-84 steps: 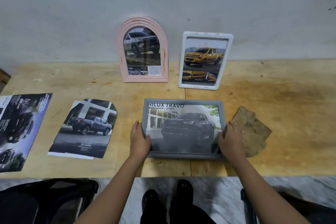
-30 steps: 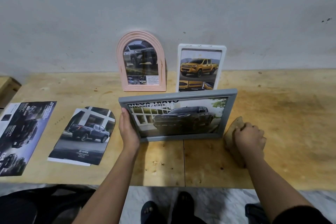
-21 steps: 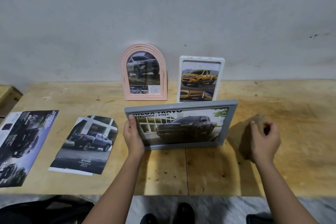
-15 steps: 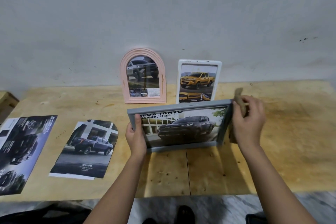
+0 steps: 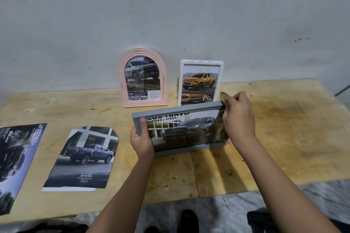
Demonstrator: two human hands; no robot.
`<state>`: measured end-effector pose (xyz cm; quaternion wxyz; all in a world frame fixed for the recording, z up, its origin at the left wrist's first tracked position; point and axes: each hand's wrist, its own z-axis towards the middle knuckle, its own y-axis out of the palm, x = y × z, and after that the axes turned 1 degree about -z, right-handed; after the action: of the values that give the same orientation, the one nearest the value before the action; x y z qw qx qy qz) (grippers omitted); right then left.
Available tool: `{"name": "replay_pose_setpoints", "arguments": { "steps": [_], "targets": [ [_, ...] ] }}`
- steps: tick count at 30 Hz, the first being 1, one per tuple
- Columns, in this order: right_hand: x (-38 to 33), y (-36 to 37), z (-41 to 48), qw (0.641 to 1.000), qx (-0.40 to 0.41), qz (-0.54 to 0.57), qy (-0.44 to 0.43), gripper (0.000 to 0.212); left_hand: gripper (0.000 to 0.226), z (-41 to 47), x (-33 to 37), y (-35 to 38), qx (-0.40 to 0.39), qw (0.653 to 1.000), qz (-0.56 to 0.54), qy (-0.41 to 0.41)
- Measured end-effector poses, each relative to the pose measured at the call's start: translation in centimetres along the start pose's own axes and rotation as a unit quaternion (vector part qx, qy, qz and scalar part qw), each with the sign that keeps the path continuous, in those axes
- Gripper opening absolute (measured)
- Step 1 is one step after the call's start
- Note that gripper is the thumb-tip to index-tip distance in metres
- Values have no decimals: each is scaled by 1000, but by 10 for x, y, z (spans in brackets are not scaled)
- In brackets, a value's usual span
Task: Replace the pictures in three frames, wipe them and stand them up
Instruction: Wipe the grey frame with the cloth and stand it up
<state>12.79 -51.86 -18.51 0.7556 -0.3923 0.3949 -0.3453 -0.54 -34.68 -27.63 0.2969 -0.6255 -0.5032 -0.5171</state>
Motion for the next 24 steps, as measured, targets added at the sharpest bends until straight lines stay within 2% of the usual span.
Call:
{"name": "replay_pose_setpoints", "arguments": {
  "steps": [5, 10, 14, 17, 19, 21, 24],
  "targets": [
    [-17, 0, -6, 999, -21, -42, -21, 24, 20, 0, -4, -2, 5, 999, 11, 30],
    [-52, 4, -21, 996, -53, -29, -63, 30, 20, 0, -5, -1, 4, 1000, 8, 25],
    [-75, 18, -33, 991, -128, 41, -24, 23, 25, 1, -2, -1, -7, 1000, 2, 15],
    [-97, 41, -72, 973, -188, 95, -96, 19, 22, -1, -3, 0, -10, 1000, 0, 2],
    [-95, 49, -89, 964, -206, 140, -95, 21, 22, -1, -2, 1, -6, 1000, 3, 0],
    [-80, 42, -90, 965, -167, 194, -63, 17, 23, -1, -3, 0, -4, 1000, 7, -1],
    [-56, 14, -71, 977, -12, 207, -43, 14, 24, 0, -2, -1, -8, 1000, 4, 5]
  ]
}}
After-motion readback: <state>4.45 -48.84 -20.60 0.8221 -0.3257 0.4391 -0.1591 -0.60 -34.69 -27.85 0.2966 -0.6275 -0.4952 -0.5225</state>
